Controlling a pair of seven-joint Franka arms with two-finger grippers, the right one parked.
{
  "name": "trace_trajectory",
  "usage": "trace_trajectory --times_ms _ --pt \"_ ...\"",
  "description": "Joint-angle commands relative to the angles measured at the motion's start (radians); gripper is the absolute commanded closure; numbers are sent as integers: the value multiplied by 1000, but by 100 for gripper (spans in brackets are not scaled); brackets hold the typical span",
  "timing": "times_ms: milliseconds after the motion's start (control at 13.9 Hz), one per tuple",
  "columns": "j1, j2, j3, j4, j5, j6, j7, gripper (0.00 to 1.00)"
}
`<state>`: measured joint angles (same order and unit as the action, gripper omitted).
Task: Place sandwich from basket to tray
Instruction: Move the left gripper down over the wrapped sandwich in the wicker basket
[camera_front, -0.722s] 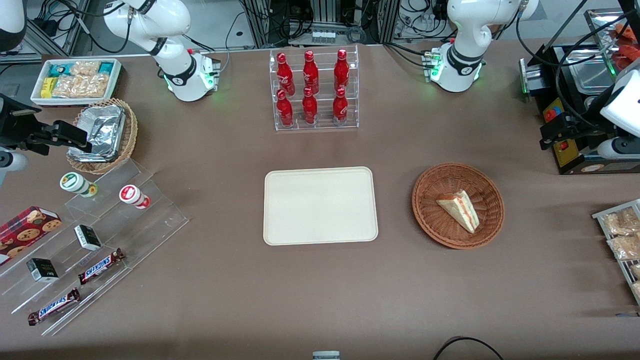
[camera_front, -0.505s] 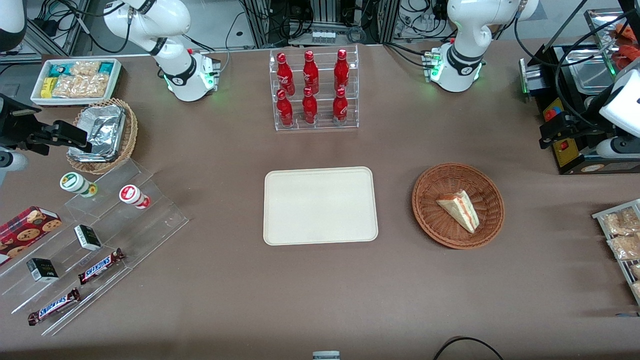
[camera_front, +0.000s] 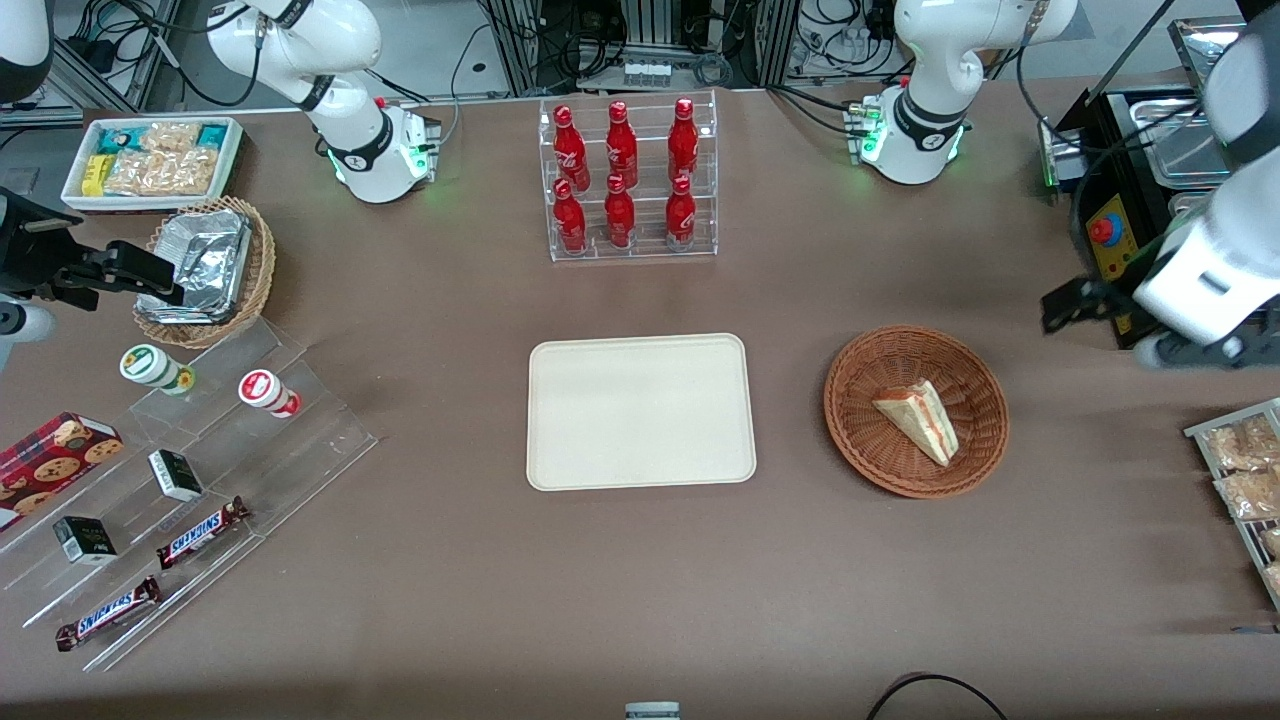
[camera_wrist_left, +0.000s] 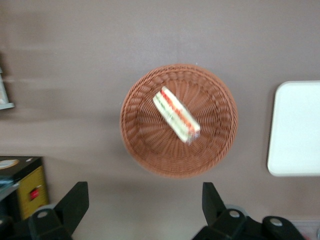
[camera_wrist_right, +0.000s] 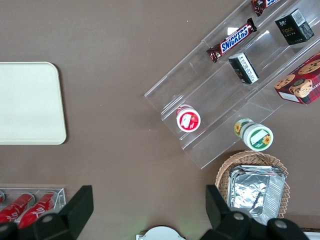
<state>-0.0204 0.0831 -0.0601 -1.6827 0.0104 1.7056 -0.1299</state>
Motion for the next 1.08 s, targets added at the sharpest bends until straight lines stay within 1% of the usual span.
trace_trajectory --times_ms 0,144,289,361,505,577,794,1010 --pt "-13 -28 -43 -190 26 203 -216 0" --pt "-13 -28 -67 -299 28 342 -354 0" --pt "-13 -19 -76 -397 28 477 -553 0" --pt "-13 -14 -81 -437 29 524 -613 0" --pt "-15 9 -81 -512 30 624 -652 0" --pt "-15 35 -81 -526 30 655 -660 0" --pt "-15 127 -81 -526 30 725 -678 0" --pt "-16 178 -81 -526 31 761 -678 0"
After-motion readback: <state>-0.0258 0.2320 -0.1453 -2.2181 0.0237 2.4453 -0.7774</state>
